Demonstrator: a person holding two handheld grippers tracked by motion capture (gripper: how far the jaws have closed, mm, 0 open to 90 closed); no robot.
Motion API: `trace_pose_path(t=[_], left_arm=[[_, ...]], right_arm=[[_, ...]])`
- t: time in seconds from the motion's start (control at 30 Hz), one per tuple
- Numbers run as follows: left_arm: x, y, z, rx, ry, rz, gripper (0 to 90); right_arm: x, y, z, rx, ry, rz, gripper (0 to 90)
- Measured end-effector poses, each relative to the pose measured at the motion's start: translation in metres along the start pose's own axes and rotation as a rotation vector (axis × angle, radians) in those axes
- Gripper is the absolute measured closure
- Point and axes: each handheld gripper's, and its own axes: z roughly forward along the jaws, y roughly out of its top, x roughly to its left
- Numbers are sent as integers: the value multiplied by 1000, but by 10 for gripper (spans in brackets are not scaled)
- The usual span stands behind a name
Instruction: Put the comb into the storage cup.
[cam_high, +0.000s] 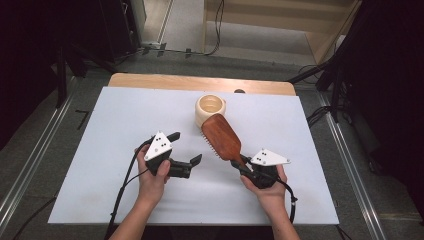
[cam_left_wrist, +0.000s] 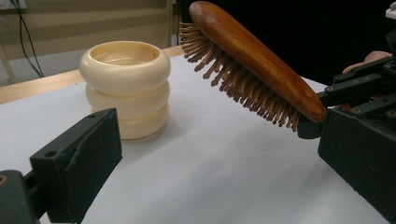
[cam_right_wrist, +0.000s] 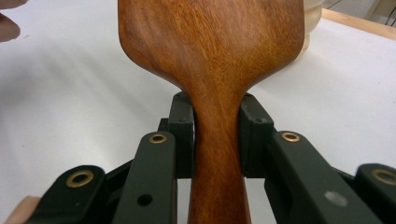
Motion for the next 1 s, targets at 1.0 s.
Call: trace_pose_path(t=[1.0], left_arm=[[-16,12,25,-12,-59,-147,0]], right_arm=[[31,6,7,-78,46,-87,693]])
